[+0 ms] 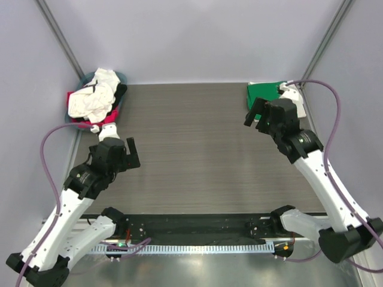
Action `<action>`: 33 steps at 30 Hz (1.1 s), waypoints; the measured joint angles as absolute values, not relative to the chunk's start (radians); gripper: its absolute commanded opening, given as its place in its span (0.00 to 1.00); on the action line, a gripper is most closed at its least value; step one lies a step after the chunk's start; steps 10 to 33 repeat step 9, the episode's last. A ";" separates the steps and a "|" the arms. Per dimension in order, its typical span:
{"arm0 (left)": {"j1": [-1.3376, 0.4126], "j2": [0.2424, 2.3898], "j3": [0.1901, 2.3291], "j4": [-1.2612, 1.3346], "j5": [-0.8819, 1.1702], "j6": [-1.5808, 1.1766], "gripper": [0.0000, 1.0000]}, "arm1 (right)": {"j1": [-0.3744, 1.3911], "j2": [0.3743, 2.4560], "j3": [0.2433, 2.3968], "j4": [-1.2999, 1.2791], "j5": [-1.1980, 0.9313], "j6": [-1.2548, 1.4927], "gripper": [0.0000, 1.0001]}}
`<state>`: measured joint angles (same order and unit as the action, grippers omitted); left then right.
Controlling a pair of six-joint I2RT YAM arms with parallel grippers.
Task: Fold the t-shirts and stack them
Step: Reset both grippers
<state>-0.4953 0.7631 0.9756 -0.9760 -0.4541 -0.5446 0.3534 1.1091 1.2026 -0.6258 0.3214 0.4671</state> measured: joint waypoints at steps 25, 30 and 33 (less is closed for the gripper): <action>-0.495 0.590 0.908 -0.871 -0.579 -0.509 1.00 | 0.353 0.933 1.144 -0.613 0.308 0.474 1.00; -0.495 0.590 0.908 -0.871 -0.579 -0.509 1.00 | 0.353 0.933 1.144 -0.613 0.308 0.474 1.00; -0.495 0.590 0.908 -0.871 -0.579 -0.509 1.00 | 0.353 0.933 1.144 -0.613 0.308 0.474 1.00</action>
